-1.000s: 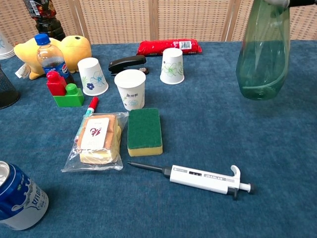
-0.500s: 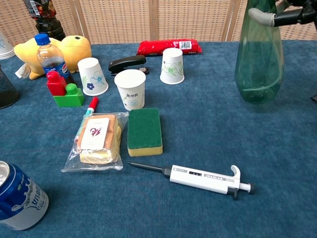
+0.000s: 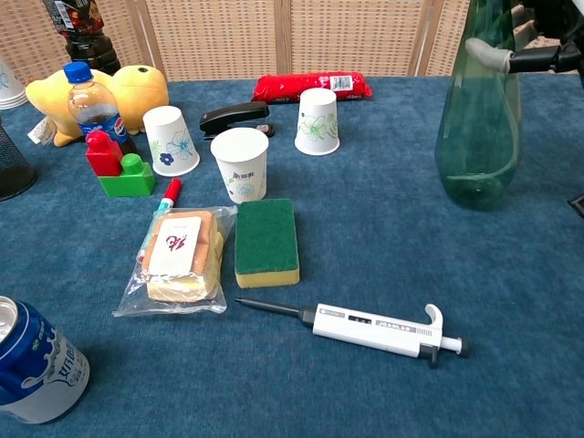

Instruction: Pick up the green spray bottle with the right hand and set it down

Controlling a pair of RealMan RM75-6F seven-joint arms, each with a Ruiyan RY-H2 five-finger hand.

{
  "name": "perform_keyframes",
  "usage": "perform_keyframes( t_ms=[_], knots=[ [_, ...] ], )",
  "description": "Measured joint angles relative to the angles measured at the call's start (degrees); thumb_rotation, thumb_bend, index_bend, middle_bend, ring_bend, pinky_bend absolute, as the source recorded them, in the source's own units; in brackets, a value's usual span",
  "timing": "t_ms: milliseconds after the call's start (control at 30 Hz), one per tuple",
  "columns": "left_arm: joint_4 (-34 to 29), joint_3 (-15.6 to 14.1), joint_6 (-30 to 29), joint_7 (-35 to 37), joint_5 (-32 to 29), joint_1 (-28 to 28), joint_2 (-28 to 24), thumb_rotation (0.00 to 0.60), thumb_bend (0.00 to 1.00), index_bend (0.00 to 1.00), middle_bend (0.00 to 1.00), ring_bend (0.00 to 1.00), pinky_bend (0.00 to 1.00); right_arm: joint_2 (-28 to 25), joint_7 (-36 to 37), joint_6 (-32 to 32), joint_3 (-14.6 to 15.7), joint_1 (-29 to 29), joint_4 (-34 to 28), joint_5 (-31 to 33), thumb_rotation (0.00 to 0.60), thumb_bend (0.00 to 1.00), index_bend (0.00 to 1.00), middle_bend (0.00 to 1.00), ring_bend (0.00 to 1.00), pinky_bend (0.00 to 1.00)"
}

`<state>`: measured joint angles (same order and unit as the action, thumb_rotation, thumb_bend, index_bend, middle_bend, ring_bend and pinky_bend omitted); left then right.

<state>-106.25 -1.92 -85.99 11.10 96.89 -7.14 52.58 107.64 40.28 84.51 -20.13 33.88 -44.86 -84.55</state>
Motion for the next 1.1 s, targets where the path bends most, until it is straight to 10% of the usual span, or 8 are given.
perform_keyframes(
  t_ms=[433, 1100],
  knots=[
    [-1.6, -0.1, 0.1, -1.5, 0.3, 0.0, -0.6, 0.6, 0.18, 0.32, 0.35, 0.27, 0.21, 4.7, 6.2, 2.0, 1.1, 1.1, 13.3, 0.9, 0.6, 0.29, 0.53, 0.5, 0.45, 0.53],
    [-2.1, 0.0, 0.2, -2.1, 1.0, -0.2, -0.4, 0.6, 0.18, 0.32, 0.35, 0.27, 0.21, 3.3, 7.5, 3.2, 2.8, -0.4, 12.2, 2.1, 0.6, 0.3, 0.5, 0.48, 0.41, 0.49]
  ],
)
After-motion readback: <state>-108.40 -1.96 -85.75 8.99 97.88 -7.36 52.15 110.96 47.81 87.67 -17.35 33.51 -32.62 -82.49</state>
